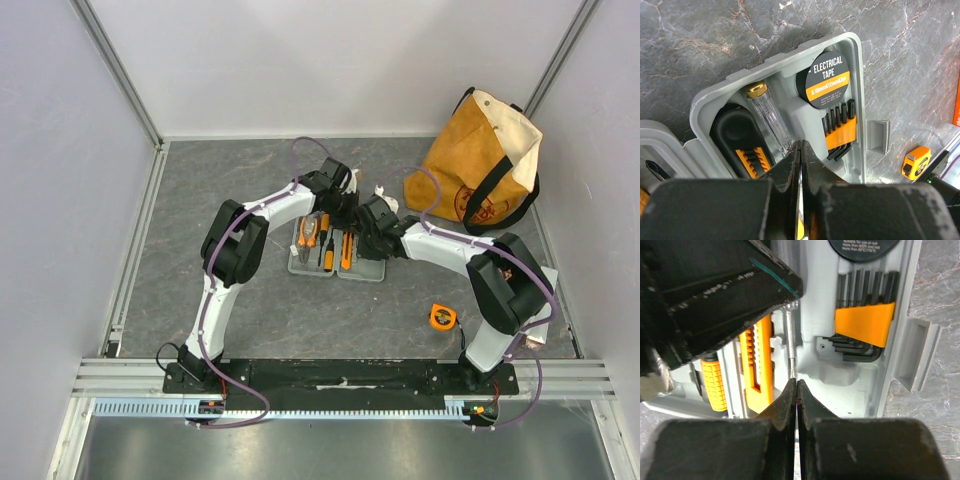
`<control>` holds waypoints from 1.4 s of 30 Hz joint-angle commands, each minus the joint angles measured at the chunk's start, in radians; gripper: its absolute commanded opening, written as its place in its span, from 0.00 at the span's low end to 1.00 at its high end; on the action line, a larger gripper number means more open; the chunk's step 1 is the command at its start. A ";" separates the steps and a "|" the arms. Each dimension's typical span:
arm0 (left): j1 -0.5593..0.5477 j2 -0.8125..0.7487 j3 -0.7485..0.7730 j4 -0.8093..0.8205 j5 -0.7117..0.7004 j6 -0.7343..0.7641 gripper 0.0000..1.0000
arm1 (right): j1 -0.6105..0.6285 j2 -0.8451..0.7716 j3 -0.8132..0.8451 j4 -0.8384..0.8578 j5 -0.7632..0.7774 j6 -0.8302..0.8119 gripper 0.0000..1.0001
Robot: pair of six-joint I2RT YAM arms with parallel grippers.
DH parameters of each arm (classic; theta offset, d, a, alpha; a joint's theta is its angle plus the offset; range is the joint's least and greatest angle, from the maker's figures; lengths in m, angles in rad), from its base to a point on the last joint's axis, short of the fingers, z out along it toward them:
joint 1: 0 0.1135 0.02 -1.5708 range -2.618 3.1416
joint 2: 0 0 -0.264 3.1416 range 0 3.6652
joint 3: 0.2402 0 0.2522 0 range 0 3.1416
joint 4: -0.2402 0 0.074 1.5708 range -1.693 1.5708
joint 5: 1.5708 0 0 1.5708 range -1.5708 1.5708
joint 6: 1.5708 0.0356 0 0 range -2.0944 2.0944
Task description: Pack the tool kit
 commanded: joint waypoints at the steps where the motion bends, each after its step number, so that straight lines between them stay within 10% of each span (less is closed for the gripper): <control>1: -0.005 -0.017 0.018 -0.029 -0.050 0.045 0.07 | 0.002 -0.020 -0.028 0.027 0.023 0.012 0.04; 42: -0.003 0.008 0.033 -0.063 -0.034 0.054 0.09 | 0.028 0.012 -0.028 0.049 0.038 0.004 0.02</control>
